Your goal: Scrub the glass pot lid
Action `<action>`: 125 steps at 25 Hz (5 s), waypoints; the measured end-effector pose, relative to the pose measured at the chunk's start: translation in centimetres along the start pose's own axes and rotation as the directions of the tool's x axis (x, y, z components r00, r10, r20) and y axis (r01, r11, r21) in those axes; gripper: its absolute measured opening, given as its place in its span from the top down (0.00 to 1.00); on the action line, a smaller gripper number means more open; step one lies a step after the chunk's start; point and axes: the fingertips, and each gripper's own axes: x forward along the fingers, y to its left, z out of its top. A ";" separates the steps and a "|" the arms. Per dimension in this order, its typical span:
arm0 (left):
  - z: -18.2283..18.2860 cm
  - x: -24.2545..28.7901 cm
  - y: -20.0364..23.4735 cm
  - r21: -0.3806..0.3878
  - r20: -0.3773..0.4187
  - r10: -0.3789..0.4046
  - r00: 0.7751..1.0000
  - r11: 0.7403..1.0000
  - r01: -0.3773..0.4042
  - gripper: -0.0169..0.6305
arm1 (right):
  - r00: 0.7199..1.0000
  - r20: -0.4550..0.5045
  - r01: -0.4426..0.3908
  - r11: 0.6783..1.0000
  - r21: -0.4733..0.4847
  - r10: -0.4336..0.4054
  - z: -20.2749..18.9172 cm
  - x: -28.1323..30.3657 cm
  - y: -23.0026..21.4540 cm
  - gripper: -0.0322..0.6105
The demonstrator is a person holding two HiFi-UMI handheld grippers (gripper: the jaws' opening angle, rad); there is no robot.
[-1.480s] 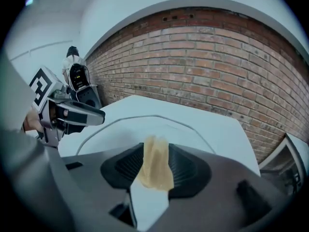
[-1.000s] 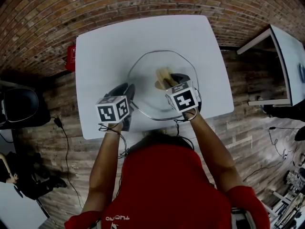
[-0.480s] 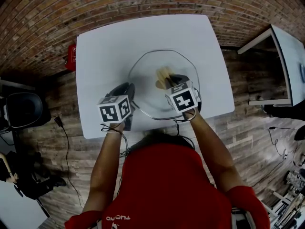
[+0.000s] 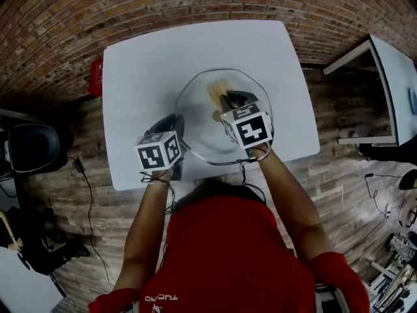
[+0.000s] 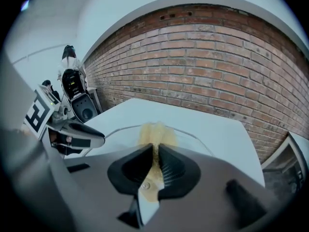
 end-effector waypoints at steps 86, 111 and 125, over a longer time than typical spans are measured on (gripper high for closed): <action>0.0 -0.6 -0.4 -0.024 -0.020 -0.005 1.000 1.000 0.004 0.84 | 0.951 -0.243 -0.201 0.979 -0.020 0.190 -8.2 -4.5 12.8 0.87; -0.1 -0.5 -0.5 -0.024 -0.013 0.015 1.000 1.000 -0.015 0.84 | 0.960 -0.276 -0.039 0.999 0.024 0.044 -12.5 -8.0 3.4 0.87; -0.1 -0.6 -0.5 -0.017 -0.012 0.015 1.000 1.000 -0.015 0.84 | 0.984 -0.175 0.048 0.994 0.097 -0.030 -4.8 -0.9 0.3 0.87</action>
